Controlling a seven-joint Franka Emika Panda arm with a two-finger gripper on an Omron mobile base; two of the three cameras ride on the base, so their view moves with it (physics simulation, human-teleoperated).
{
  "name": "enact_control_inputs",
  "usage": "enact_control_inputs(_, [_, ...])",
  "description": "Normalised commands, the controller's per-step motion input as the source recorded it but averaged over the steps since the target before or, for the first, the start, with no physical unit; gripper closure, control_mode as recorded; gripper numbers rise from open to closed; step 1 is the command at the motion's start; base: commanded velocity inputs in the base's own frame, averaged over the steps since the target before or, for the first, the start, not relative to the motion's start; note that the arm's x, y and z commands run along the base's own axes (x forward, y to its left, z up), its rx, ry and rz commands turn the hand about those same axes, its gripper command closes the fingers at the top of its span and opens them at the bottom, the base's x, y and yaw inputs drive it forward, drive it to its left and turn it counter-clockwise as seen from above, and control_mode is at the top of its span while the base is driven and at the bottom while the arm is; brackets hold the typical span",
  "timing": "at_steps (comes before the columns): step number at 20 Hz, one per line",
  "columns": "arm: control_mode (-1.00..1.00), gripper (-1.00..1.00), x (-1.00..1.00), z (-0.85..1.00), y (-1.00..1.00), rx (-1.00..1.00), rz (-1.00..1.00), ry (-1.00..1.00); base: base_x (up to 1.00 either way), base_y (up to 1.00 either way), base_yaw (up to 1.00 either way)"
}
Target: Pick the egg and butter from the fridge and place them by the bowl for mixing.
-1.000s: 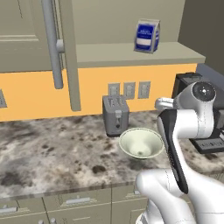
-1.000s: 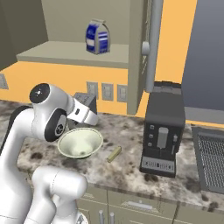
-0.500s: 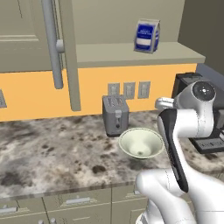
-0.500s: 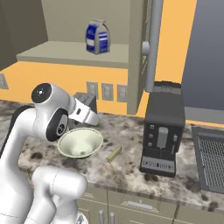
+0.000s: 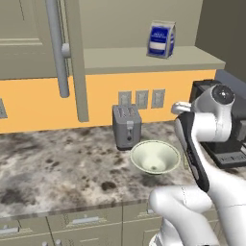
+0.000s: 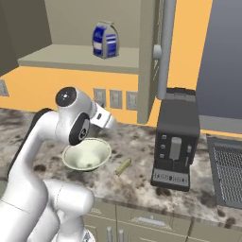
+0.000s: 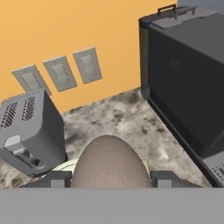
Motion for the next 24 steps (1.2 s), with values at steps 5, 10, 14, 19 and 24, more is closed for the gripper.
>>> enact_control_inputs(5, [-1.0,1.0,0.12,-0.4,-0.22,0.0,0.0,0.09,0.0,0.0,0.0])
enact_control_inputs(10, [-1.0,1.0,0.12,-0.4,-0.17,0.01,-0.08,0.13,0.0,0.0,0.0])
enact_control_inputs(14, [-1.0,1.0,0.34,-0.27,-0.02,0.01,-0.05,0.06,0.0,0.0,0.0])
enact_control_inputs(19, [-1.0,1.0,0.4,-0.24,-0.01,0.08,0.0,0.0,0.0,0.0,0.0])
enact_control_inputs(24, [-1.0,1.0,0.32,-0.25,-0.01,0.06,0.0,0.01,0.0,0.0,0.0])
